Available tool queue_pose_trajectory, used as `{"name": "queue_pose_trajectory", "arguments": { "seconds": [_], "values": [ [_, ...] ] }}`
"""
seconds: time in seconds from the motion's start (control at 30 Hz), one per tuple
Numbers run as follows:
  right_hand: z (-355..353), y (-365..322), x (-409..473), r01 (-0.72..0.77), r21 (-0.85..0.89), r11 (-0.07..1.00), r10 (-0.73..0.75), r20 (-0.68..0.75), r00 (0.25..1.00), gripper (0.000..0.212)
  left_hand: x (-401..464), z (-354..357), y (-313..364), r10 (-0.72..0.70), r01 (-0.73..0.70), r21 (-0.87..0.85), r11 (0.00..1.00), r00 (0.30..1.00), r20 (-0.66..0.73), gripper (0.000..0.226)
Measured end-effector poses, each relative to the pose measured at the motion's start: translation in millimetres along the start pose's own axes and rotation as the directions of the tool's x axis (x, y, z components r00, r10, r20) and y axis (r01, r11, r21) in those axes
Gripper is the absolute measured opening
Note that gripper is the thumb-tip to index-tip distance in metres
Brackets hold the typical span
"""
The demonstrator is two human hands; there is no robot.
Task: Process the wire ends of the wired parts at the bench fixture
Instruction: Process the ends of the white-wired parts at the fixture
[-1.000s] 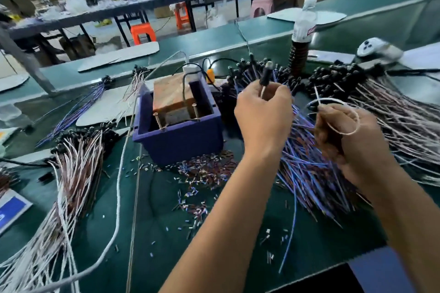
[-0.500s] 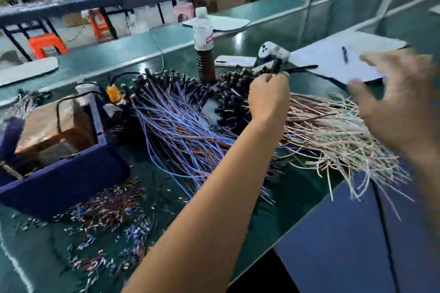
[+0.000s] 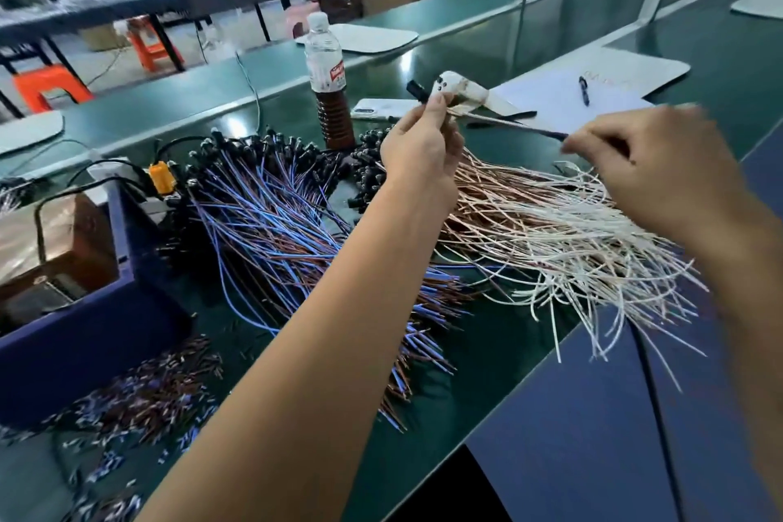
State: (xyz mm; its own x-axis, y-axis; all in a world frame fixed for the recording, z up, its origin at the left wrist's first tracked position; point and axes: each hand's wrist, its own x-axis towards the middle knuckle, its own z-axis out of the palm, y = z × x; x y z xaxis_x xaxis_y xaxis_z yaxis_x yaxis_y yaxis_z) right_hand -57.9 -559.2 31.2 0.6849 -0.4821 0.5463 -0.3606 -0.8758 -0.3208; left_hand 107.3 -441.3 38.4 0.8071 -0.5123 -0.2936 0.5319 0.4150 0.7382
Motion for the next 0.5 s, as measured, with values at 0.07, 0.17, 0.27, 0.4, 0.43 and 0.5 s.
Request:
{"name": "queue_pose_trajectory", "arguments": {
  "seconds": [0.07, 0.17, 0.27, 0.4, 0.43, 0.5],
  "values": [
    [4, 6, 7, -0.013, -0.086, 0.996, 0.007, -0.067, 0.998, 0.038, 1, 1, -2, -0.033, 0.032, -0.067, 0.997, 0.999, -0.014, 0.030],
    [31, 8, 13, -0.046, -0.203, 0.978, 0.061, 0.068, 0.996, 0.034, 3, -1, -4, -0.048, 0.044, -0.093, 0.995, 0.998, -0.040, 0.020],
    [63, 13, 11, -0.038, -0.333, 0.942, 0.197, 0.459, 0.866, 0.062, 6, -12, -5, -0.037, 0.031, -0.053, 0.998, 0.994, -0.107, 0.017],
    [81, 13, 9, -0.056, -0.363, 0.930, 0.293, 0.643, 0.707, 0.113, 4, -29, -1, -0.063, 0.057, -0.042, 0.997, 0.989, -0.137, 0.023],
    [81, 13, 11, -0.078, -0.354, 0.932, 0.296, 0.618, 0.728, 0.118, 2, -34, 1, -0.071, 0.066, -0.049, 0.997, 0.990, -0.118, 0.023],
    [76, 3, 18, -0.101, -0.362, 0.927, 0.293, 0.529, 0.797, 0.118, -6, -45, 10, -0.088, 0.086, -0.048, 0.995, 0.995, -0.047, 0.017]
  ]
}}
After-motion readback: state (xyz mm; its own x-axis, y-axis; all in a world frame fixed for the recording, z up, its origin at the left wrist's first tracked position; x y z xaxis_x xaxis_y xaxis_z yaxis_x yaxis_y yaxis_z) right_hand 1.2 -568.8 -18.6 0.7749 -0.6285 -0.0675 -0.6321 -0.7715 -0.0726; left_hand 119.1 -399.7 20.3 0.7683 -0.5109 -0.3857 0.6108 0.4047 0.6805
